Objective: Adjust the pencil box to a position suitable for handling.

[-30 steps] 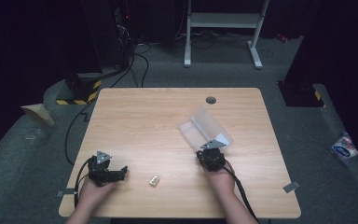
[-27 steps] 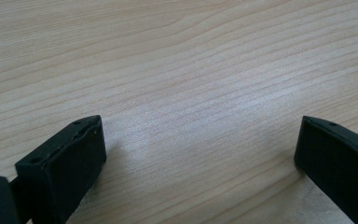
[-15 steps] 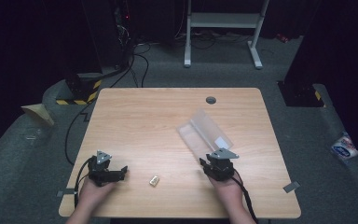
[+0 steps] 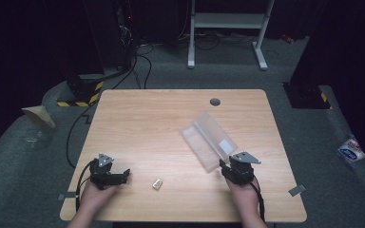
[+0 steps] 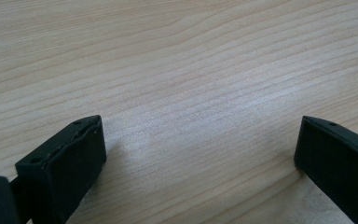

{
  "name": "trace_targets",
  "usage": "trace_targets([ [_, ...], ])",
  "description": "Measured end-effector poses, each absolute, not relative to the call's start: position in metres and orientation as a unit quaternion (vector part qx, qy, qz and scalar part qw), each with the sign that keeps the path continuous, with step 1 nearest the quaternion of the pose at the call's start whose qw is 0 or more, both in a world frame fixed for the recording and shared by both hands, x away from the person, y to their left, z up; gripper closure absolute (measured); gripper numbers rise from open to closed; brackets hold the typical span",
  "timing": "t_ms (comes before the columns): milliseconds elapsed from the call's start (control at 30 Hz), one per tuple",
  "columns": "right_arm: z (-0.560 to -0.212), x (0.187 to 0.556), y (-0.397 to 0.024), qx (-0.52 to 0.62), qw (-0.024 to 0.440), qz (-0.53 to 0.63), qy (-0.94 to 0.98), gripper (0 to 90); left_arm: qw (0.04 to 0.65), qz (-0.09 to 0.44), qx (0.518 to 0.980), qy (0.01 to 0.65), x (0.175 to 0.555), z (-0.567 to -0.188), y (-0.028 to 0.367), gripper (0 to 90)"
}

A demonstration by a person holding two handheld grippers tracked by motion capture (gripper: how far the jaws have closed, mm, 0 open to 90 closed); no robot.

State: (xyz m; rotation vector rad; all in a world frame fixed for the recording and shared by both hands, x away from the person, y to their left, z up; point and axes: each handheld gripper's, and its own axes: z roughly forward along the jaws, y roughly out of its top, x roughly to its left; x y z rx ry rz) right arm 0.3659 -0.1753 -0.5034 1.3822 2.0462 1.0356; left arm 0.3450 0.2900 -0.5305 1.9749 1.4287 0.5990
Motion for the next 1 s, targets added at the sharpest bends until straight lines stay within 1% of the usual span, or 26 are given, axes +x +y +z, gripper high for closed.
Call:
trace_targets([
  [200, -0.505, 0.374, -0.172, 0.511, 0.232, 0.369, 0.741, 50.5, 0.310, 0.227, 0.748, 0.541, 0.345, -0.530, 0.290, 2.4],
  [400, -0.506, 0.381, -0.173, 0.517, 0.235, 0.361, 0.739, 49.9, 0.310, 0.227, 0.748, 0.541, 0.345, -0.530, 0.290, 2.4],
  [767, -0.506, 0.416, -0.181, 0.531, 0.238, 0.343, 0.737, 49.8, 0.311, 0.227, 0.748, 0.541, 0.345, -0.530, 0.290, 2.4],
  [867, -0.503, 0.429, -0.180, 0.536, 0.243, 0.337, 0.735, 49.7, 0.311, 0.227, 0.748, 0.541, 0.345, -0.530, 0.290, 2.7],
  [1000, -0.500, 0.436, -0.182, 0.533, 0.251, 0.331, 0.737, 49.0, 0.311, 0.227, 0.748, 0.540, 0.345, -0.530, 0.290, 2.8],
])
